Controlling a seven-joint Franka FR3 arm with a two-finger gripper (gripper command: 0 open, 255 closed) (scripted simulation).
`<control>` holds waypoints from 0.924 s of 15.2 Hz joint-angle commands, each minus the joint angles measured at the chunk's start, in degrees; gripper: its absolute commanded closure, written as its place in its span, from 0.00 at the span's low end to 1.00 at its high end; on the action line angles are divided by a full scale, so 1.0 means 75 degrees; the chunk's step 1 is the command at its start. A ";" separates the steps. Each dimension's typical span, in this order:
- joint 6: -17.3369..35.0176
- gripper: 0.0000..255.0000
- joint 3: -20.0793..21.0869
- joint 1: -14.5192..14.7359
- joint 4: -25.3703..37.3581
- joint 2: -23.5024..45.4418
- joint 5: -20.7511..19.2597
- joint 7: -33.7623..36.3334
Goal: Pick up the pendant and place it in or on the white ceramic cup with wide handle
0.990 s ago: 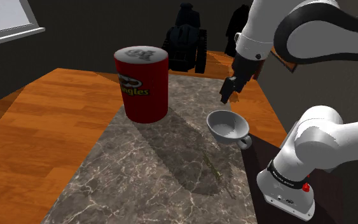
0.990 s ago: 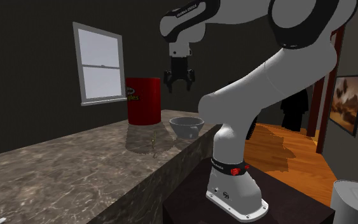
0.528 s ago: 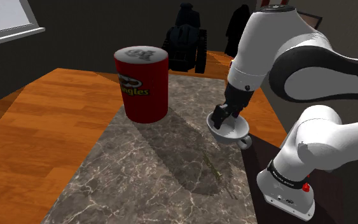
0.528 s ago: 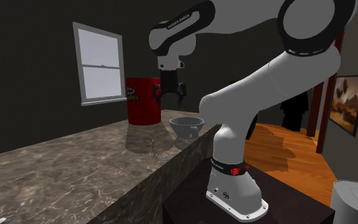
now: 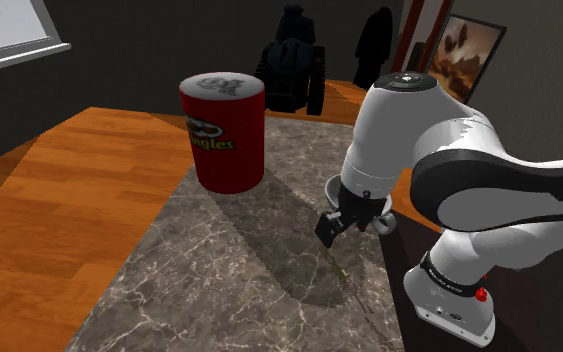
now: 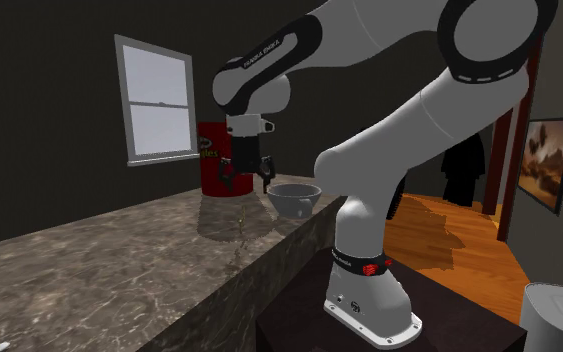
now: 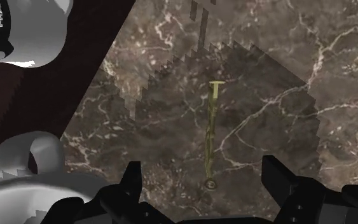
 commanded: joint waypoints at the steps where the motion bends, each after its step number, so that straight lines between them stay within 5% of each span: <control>1: 0.0418 0.00 0.0512 0.0005 0.0058 0.0459 0.0393 0.0499; 9: 0.1452 0.00 0.0991 -0.0011 -0.0413 0.1032 0.0763 0.0449; 14: 0.1452 0.00 0.0991 -0.0010 -0.0413 0.1033 0.0763 0.0449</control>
